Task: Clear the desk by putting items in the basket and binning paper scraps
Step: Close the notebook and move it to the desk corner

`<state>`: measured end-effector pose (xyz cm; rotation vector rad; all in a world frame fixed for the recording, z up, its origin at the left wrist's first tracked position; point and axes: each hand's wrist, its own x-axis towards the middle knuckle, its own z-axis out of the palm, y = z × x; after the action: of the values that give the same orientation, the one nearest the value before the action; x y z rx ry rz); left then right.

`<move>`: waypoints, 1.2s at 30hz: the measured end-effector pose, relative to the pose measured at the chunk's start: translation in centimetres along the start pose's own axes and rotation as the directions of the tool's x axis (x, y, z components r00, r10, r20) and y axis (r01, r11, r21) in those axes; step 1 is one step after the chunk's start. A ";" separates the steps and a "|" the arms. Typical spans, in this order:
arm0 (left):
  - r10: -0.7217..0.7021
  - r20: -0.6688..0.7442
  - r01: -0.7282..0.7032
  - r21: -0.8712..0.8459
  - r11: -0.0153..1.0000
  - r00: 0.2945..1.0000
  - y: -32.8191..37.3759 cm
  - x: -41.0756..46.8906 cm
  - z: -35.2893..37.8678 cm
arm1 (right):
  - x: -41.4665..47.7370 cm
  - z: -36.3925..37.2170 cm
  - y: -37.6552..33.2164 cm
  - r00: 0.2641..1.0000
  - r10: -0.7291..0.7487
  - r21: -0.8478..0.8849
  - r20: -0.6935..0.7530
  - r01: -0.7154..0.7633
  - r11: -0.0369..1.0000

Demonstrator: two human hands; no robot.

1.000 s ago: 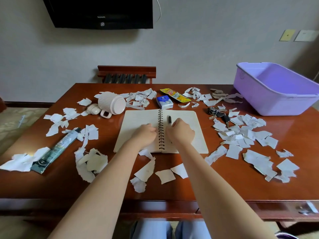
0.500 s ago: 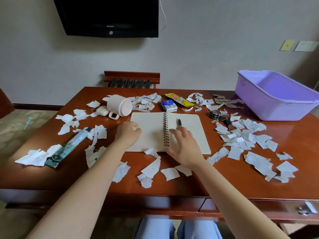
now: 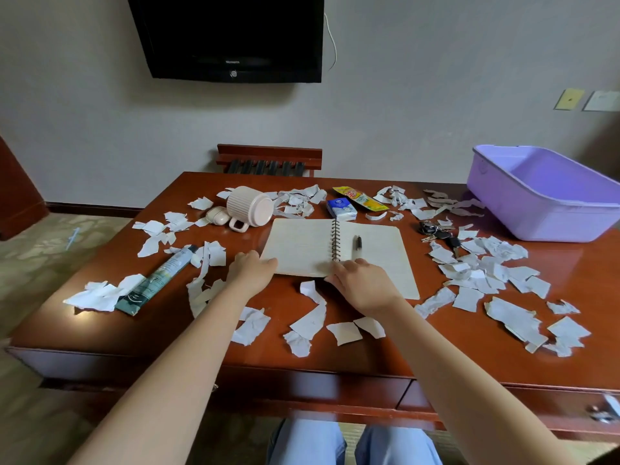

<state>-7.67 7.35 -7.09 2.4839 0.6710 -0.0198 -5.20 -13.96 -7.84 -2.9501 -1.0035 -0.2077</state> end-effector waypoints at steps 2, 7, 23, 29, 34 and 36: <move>-0.031 0.004 0.031 -0.051 0.998 1.000 0.1 -0.1 -0.2 | 0.2 -0.1 0.1 1.000 -0.008 0.009 -0.025 0.008 1.000; -0.142 0.057 0.148 -0.605 0.782 0.988 1.7 -0.1 -0.8 | -0.2 0.7 0.2 0.995 0.027 0.001 -0.091 -0.027 1.000; 0.272 -0.167 -0.319 -0.538 0.780 0.948 8.3 -3.2 -0.9 | 0.3 0.5 2.5 0.821 0.571 0.450 -0.026 -0.500 0.740; 0.359 -0.096 -0.354 -0.521 0.776 0.928 9.7 -4.1 -0.9 | 2.4 0.4 0.2 0.897 0.439 0.412 0.056 -0.421 0.808; 0.424 -0.095 -0.415 -0.476 0.775 0.901 10.8 -4.7 -0.4 | 1.8 0.1 0.9 0.895 0.441 0.544 0.065 -0.402 0.737; 0.440 -0.074 -0.422 -0.457 0.783 0.895 11.2 -4.8 0.2 | 1.1 -0.3 2.0 0.869 0.489 0.696 0.070 -0.394 0.600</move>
<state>-6.60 -3.03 -0.70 2.1004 0.0521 0.2418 -3.11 -14.92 -7.39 -2.3172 -0.1952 0.0058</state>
